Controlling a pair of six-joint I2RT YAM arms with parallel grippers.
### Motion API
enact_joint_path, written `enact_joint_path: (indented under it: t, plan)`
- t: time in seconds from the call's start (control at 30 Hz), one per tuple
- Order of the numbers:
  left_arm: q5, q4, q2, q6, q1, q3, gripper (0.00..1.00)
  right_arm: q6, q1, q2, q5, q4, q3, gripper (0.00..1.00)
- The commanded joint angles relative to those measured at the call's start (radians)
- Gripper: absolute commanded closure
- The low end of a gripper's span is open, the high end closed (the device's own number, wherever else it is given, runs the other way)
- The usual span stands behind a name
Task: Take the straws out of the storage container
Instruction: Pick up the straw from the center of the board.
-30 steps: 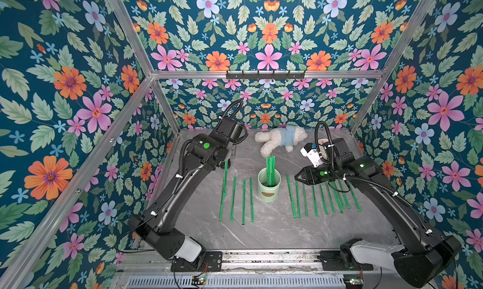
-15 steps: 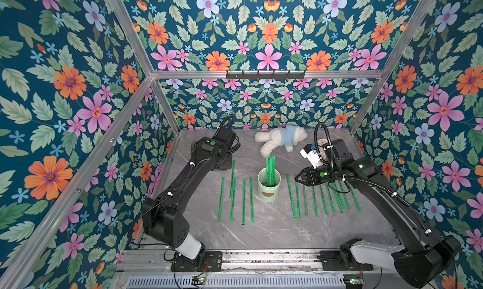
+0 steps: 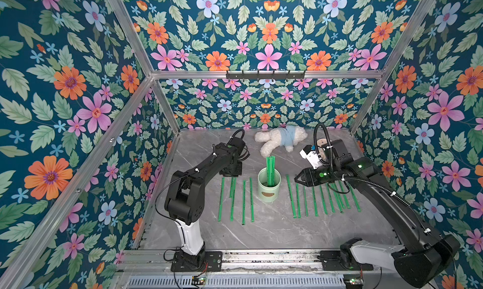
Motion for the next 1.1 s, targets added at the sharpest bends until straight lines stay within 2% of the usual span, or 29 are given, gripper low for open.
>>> enact_joint_path:
  t: [0.0, 0.1, 0.37, 0.73, 1.07]
  plan:
    - [-0.029, 0.061, 0.042, 0.022, 0.001, 0.017, 0.70, -0.004, -0.001, 0.005, -0.003, 0.009, -0.001, 0.54]
    - [-0.058, 0.079, 0.090, 0.029, 0.006, 0.035, 0.70, -0.004, 0.000, 0.008, -0.003, 0.010, -0.004, 0.54]
    - [-0.049, 0.106, 0.177, 0.047, 0.046, 0.087, 0.70, -0.008, 0.001, 0.025, 0.003, 0.007, -0.001, 0.54]
    - [-0.021, 0.123, 0.231, 0.052, 0.061, 0.108, 0.72, -0.011, 0.000, 0.052, 0.005, 0.008, 0.005, 0.54]
    - [-0.010, 0.135, 0.243, 0.057, 0.069, 0.086, 0.80, -0.011, 0.001, 0.049, 0.006, 0.008, 0.005, 0.54]
